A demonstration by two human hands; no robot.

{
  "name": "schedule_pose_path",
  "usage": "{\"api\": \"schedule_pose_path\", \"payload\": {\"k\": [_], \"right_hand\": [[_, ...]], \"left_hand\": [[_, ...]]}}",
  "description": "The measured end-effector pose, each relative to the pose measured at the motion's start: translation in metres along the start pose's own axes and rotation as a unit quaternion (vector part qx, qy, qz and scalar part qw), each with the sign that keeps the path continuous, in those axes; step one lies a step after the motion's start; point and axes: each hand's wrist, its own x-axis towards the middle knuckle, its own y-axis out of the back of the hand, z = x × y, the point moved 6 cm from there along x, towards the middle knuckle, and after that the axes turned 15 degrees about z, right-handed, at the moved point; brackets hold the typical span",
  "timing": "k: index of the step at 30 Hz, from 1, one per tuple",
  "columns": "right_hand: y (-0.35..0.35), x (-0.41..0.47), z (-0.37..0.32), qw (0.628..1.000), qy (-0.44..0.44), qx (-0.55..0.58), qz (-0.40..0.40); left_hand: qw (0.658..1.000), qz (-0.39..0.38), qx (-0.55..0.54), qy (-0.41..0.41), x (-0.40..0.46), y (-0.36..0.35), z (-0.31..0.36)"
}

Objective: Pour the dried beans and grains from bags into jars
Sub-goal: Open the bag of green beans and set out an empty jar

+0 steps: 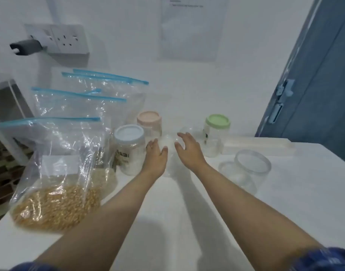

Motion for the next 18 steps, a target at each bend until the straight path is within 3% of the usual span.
{"api": "schedule_pose_path", "payload": {"k": [4, 18], "right_hand": [[0.002, -0.013, 0.01, 1.0, -0.024, -0.004, -0.008], [0.031, -0.061, 0.006, 0.999, 0.02, 0.013, 0.028]], "left_hand": [[1.0, -0.018, -0.017, 0.016, -0.01, -0.001, -0.011], [0.998, -0.039, -0.05, 0.007, -0.066, 0.019, -0.018]]}}
